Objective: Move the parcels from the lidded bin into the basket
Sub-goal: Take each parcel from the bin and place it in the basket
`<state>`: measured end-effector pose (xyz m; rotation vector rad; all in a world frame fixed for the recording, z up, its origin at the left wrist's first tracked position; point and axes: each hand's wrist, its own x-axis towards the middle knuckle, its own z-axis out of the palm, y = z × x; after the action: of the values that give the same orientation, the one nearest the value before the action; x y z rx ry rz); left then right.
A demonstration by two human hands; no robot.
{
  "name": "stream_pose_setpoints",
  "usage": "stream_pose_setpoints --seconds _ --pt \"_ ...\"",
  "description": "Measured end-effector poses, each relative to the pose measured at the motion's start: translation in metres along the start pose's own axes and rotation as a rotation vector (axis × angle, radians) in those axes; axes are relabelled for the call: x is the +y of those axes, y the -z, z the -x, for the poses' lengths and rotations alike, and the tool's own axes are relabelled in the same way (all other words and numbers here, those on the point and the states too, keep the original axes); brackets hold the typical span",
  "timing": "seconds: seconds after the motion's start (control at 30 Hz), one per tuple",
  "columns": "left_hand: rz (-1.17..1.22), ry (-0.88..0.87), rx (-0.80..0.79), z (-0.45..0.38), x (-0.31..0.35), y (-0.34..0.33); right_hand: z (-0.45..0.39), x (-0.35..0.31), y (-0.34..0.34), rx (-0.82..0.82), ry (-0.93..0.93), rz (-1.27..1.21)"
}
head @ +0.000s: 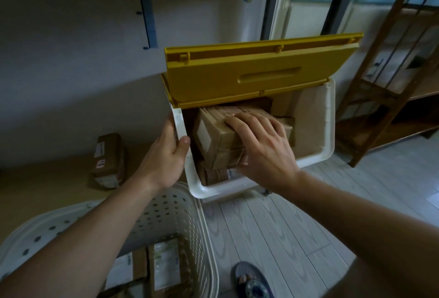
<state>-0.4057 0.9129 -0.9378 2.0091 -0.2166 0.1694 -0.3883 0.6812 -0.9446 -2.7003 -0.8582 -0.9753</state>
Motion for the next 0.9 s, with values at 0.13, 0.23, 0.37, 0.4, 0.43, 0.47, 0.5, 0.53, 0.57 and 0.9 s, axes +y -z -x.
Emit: stream_pose_setpoints --seconds 0.13,0.23,0.37,0.4,0.43,0.47,0.5,0.53,0.57,0.9 --pt "-0.064 0.019 -0.011 0.008 0.007 0.014 0.018 0.001 0.029 -0.004 0.051 -0.018" --pt "-0.178 0.022 0.052 0.022 0.017 0.028 0.03 -0.007 0.049 0.04 0.103 -0.04" --pt "0.052 0.098 0.006 0.047 0.045 0.036 0.043 -0.031 0.068 0.156 0.167 -0.077" --pt "0.153 0.132 -0.033 0.054 0.054 0.038 0.045 -0.039 0.07 0.18 0.188 -0.08" --pt "0.266 0.156 -0.087 0.06 0.06 0.04 0.047 -0.048 0.072 0.198 0.205 -0.08" --pt "0.369 0.177 -0.136 0.067 0.065 0.042 0.048 -0.057 0.072 0.212 0.214 -0.081" --pt "0.43 0.19 -0.157 0.074 0.069 0.044 0.047 -0.067 0.072 0.225 0.215 -0.085" --pt "0.459 0.191 -0.15 0.08 0.072 0.047 0.046 -0.076 0.07 0.236 0.21 -0.096" --pt "0.466 0.183 -0.122 0.085 0.072 0.05 0.043 -0.084 0.069 0.245 0.205 -0.111" --pt "0.528 0.148 0.249 0.122 0.03 0.13 -0.022 -0.154 0.047 0.093 0.202 -0.31"
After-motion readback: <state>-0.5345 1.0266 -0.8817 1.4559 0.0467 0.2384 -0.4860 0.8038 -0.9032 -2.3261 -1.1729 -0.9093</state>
